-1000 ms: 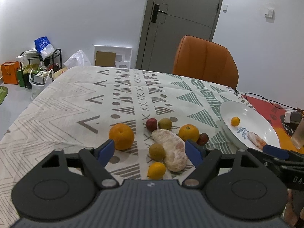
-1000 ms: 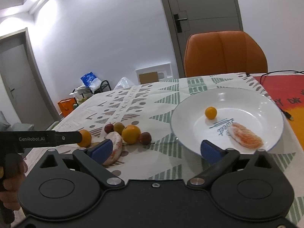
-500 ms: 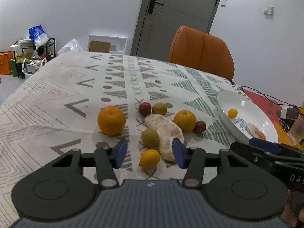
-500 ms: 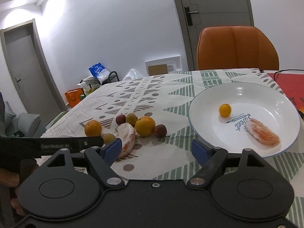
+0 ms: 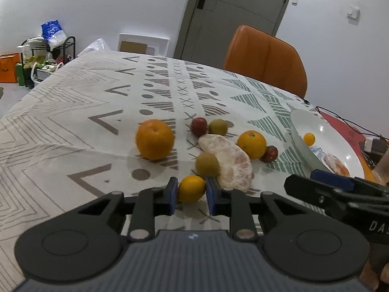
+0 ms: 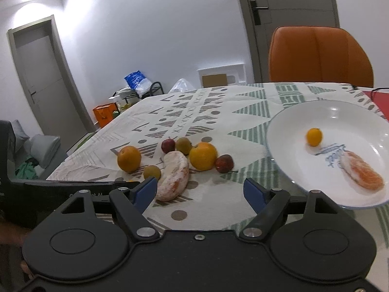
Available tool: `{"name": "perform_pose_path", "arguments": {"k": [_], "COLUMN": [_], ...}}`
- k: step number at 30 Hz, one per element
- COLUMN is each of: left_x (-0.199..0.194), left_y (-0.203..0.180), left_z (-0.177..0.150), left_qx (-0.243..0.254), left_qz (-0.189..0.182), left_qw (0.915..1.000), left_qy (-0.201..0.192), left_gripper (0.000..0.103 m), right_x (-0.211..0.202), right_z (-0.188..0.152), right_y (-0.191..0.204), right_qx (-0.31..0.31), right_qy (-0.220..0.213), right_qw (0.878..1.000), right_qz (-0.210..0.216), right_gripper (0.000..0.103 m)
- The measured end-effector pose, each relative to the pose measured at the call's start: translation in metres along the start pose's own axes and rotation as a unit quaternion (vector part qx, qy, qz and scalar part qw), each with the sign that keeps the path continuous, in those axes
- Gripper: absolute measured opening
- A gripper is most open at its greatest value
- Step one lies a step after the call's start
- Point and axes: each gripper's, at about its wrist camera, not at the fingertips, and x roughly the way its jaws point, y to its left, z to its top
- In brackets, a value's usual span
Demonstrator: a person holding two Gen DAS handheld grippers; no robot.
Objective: Organize fruits
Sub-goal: 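Grasp another small orange with the left tool while the right tool grasps the white peeled pomelo segment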
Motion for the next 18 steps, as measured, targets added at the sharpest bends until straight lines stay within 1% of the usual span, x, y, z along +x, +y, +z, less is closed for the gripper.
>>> {"name": "perform_pose_path", "arguments": {"k": [6,14,18], "left_x": [-0.005,-0.013,-0.018], "left_y": [0.01,0.027,0.034], "left_z": [0.005,0.006,0.006], "left_qx": [-0.011,-0.028,-0.035], "left_qz": [0.008,0.017,0.022], "left_qw": [0.9998,0.9992,0.9987], "left_qy": [-0.013,-0.023,-0.029], "left_gripper": [0.023,0.023,0.023], "right_x": [0.019,0.038,0.046], "right_z": [0.002,0.006,0.006], "right_y": [0.011,0.029,0.034], "right_qx": [-0.015,-0.038,-0.046], "right_qy": [0.02,0.041,0.049], "right_qw": [1.0,0.998,0.998], "right_qz": [0.013,0.02,0.014], "right_gripper": [0.071,0.07,0.069]}}
